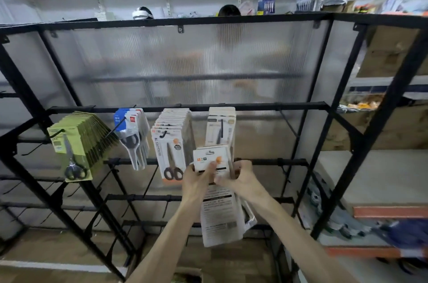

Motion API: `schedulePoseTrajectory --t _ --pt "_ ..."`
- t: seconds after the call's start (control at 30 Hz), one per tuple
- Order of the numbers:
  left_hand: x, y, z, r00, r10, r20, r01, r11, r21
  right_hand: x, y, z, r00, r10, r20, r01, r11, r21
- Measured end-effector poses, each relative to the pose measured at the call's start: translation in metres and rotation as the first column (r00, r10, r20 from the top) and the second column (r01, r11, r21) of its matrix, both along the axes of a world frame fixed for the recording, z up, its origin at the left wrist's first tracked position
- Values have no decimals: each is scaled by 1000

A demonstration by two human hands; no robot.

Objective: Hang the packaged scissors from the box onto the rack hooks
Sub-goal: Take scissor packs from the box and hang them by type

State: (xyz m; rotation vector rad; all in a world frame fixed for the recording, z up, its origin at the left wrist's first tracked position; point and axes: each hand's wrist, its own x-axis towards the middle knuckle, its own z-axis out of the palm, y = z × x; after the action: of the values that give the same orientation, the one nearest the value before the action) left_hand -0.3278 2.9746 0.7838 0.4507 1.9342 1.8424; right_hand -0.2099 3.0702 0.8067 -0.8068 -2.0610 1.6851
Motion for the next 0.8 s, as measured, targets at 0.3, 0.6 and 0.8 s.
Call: schedulePoseTrajectory --t 0.3,0.6,0.8 --pt "51 6 13 988 -152 -7 152 988 39 47 18 -13 948 -318 -17 289 881 -375" --pt "36 -12 6 999 -19 -39 19 1000 -5 55 13 2 905 -404 -137 367 901 -234" --pt "39 -15 13 989 -27 -146 18 998 -65 39 -34 -1 990 -94 -102 102 991 82"
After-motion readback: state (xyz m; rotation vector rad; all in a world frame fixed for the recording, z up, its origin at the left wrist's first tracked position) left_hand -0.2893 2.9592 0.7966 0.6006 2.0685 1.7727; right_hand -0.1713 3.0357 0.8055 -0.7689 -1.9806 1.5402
